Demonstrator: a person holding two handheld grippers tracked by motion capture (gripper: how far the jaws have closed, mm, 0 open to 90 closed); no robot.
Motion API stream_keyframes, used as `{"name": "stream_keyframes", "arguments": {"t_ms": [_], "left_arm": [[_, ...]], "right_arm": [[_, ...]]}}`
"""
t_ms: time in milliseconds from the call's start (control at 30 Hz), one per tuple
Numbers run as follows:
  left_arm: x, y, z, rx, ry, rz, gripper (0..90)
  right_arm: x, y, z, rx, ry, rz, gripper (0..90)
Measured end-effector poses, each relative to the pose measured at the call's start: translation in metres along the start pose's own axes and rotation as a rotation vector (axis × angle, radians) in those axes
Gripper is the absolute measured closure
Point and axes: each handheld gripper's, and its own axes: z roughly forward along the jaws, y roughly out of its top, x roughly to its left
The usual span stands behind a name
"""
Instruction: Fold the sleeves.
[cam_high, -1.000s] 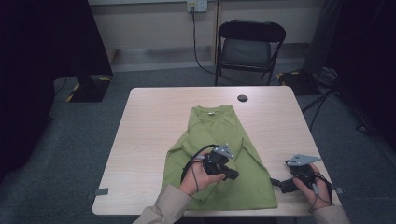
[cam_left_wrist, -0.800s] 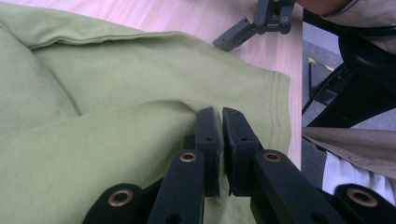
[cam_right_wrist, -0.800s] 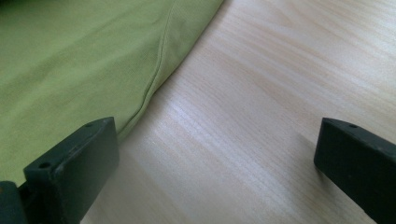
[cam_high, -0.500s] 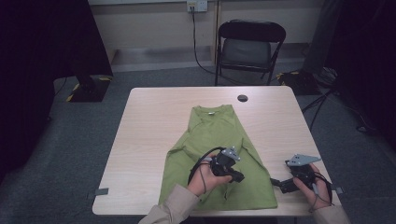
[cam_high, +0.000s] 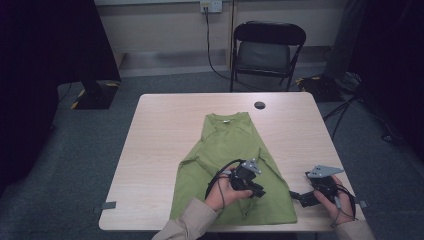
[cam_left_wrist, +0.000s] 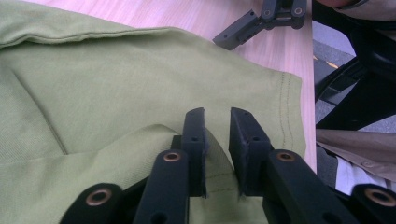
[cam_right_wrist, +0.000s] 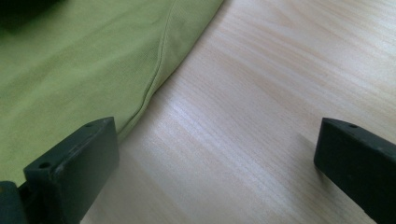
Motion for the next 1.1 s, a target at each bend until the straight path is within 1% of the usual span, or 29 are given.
{"name": "stream_keyframes", "arguments": {"t_ms": [133, 167, 233, 300, 333, 400, 467, 500, 533, 633, 667, 700, 733, 800, 867, 967, 1100], "left_arm": [[0.000, 0.000, -0.001, -0.005, 0.017, 0.007, 69.7], [0.000, 0.000, -0.001, -0.008, 0.021, 0.021, 66.8], [-0.001, 0.000, -0.002, -0.013, 0.034, 0.029, 58.7], [0.000, 0.001, -0.003, -0.016, 0.035, 0.042, 53.9], [0.000, 0.001, -0.004, -0.023, 0.043, 0.038, 49.8], [0.000, 0.001, -0.005, -0.022, 0.052, 0.050, 43.3], [0.000, 0.001, -0.006, -0.020, 0.064, 0.038, 33.9], [0.000, 0.001, -0.007, -0.023, 0.061, 0.036, 28.9], [-0.001, 0.001, -0.008, -0.035, 0.063, 0.029, 25.3], [-0.001, 0.002, -0.011, -0.049, 0.074, 0.043, 14.1], [-0.001, 0.002, -0.012, -0.053, 0.086, 0.040, 11.2], [0.000, 0.002, -0.013, -0.054, 0.092, 0.038, 6.9], [0.000, 0.002, -0.015, -0.052, 0.095, 0.045, 4.3], [0.000, 0.000, -0.017, -0.053, 0.100, 0.050, 2.2], [0.001, -0.002, -0.020, -0.047, 0.105, 0.052, 2.0], [0.003, -0.005, -0.025, -0.060, 0.108, 0.050, 1.9], [0.005, -0.009, -0.033, -0.064, 0.128, 0.049, 1.9]], "right_arm": [[0.000, 0.000, 0.000, 0.000, 0.000, 0.000, 0.0], [0.000, 0.000, 0.000, 0.000, 0.000, 0.000, 0.0], [0.000, 0.000, 0.000, 0.000, 0.000, 0.000, 0.0], [0.000, 0.000, 0.000, 0.000, 0.000, 0.000, 0.0], [0.000, 0.000, 0.000, 0.000, 0.000, 0.001, 0.0], [0.000, 0.000, 0.000, 0.000, 0.000, 0.000, 0.0], [0.000, 0.000, 0.000, 0.000, 0.000, 0.000, 0.0], [0.000, 0.000, 0.000, 0.000, 0.000, 0.000, 0.0], [0.000, 0.000, 0.000, 0.000, 0.000, 0.000, 0.0], [0.000, 0.000, 0.000, 0.000, 0.000, 0.000, 0.0], [0.000, 0.000, 0.000, 0.000, 0.000, 0.000, 0.0], [0.000, 0.000, 0.000, 0.000, 0.000, 0.000, 0.0], [0.000, 0.000, 0.000, 0.000, 0.000, 0.000, 0.0], [0.000, 0.000, 0.000, 0.000, 0.000, 0.000, 0.0], [0.000, 0.000, 0.000, 0.000, 0.000, 0.000, 0.0], [0.000, 0.000, 0.000, 0.000, 0.000, 0.000, 0.0], [0.000, 0.000, 0.000, 0.000, 0.000, 0.000, 0.0]]}}
